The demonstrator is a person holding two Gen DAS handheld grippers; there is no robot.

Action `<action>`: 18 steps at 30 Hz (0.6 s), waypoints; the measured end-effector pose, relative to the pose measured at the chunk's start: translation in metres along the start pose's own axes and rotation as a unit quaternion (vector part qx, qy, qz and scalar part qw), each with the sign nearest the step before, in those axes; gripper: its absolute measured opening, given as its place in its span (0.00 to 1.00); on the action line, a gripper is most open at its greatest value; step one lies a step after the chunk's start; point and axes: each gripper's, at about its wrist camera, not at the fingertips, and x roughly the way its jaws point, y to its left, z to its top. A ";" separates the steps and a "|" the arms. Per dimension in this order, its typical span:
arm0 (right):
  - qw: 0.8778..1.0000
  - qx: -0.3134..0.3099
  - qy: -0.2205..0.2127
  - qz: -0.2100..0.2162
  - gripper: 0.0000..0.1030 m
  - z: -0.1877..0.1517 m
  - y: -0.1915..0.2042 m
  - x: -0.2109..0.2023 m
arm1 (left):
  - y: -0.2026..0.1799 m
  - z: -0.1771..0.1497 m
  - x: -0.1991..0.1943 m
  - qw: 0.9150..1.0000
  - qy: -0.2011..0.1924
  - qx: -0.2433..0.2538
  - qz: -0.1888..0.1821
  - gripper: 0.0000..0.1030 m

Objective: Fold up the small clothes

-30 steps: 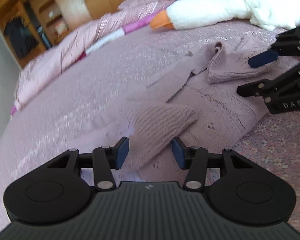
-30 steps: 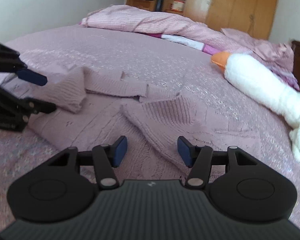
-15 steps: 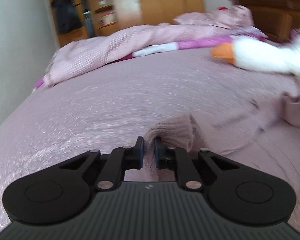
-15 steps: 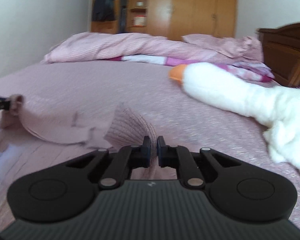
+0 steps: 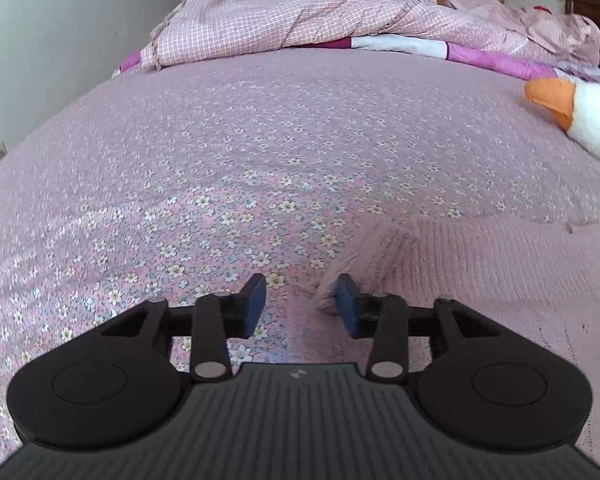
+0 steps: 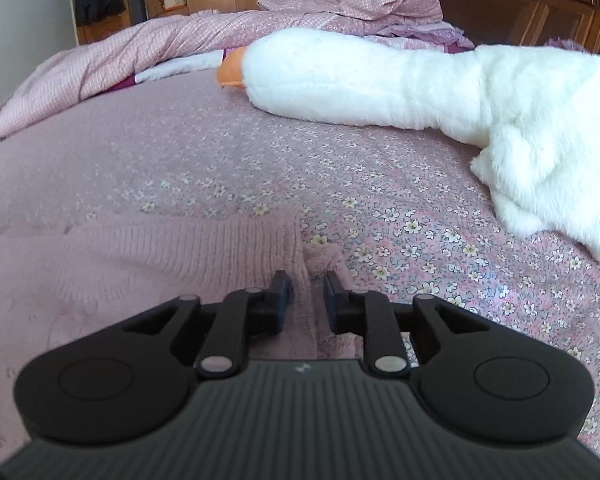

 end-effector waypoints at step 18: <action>0.987 0.113 0.052 0.096 0.25 0.009 -0.045 -0.021 | -0.024 0.000 -0.055 0.993 -0.032 0.020 -0.116 0.50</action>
